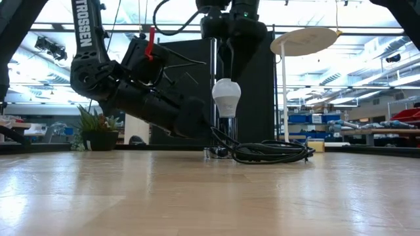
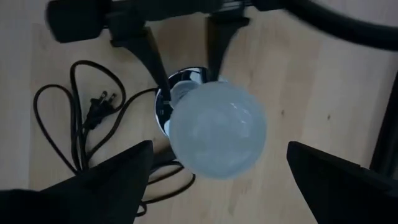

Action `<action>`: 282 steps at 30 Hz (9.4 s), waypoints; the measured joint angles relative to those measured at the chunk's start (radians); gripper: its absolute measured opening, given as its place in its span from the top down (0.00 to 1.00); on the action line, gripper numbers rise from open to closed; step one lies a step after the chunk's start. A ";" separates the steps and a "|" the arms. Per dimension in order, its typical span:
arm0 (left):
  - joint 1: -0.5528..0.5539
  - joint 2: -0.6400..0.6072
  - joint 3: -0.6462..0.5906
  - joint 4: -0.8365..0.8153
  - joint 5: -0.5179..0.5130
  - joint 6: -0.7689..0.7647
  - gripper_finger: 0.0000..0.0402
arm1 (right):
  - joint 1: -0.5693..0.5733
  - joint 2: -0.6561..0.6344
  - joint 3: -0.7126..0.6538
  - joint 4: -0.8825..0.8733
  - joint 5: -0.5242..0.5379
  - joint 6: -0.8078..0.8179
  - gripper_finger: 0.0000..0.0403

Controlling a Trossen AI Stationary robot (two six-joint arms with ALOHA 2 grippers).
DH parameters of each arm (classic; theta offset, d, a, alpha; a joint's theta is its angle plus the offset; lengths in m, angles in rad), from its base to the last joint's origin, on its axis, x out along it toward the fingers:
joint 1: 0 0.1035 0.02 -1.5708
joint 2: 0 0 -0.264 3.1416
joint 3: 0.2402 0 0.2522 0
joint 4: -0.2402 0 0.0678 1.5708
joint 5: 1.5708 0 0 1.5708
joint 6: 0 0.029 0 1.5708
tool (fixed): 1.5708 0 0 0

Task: Screw lightbulb
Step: Insert the lightbulb into the lamp

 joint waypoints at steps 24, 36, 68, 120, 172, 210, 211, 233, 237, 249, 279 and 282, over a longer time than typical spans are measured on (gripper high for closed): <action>0.074 0.238 0.080 0.408 0.156 0.051 0.33 | 0.000 0.000 0.000 -0.018 0.000 0.019 0.06; 0.077 0.239 0.099 0.381 0.145 0.075 0.53 | 0.000 0.000 0.000 0.014 0.034 -0.138 0.06; 0.077 0.239 0.100 0.374 0.145 0.055 0.53 | -0.016 0.081 -0.118 0.143 -0.044 -0.061 0.06; 0.076 0.239 0.098 0.371 0.103 0.020 0.53 | -0.031 0.100 -0.097 0.167 -0.051 0.740 0.32; 0.075 0.239 0.099 0.357 0.105 0.025 0.53 | -0.051 0.103 -0.017 0.021 0.008 0.390 0.11; 0.062 0.239 0.099 0.358 0.112 0.050 0.53 | -0.074 0.085 -0.016 -0.037 -0.052 -0.049 0.07; 0.062 0.239 0.099 0.358 0.112 0.050 0.53 | -0.074 0.085 -0.016 -0.034 -0.054 -0.047 0.07; 0.062 0.239 0.099 0.362 0.110 0.050 0.53 | -0.080 0.101 -0.029 0.129 -0.098 0.021 0.11; 0.062 0.239 0.099 0.362 0.109 0.048 0.53 | -0.079 0.101 -0.030 0.130 -0.098 0.027 0.20; 0.061 0.240 0.100 0.361 0.113 0.023 0.53 | -0.078 0.098 -0.002 0.039 -0.110 0.071 0.32; 0.062 0.240 0.079 0.392 0.123 0.018 0.53 | -0.045 0.097 0.051 0.027 -0.051 -0.004 0.29; 0.063 0.241 0.046 0.448 0.126 0.019 0.53 | -0.049 0.098 0.005 0.057 -0.060 -0.007 0.29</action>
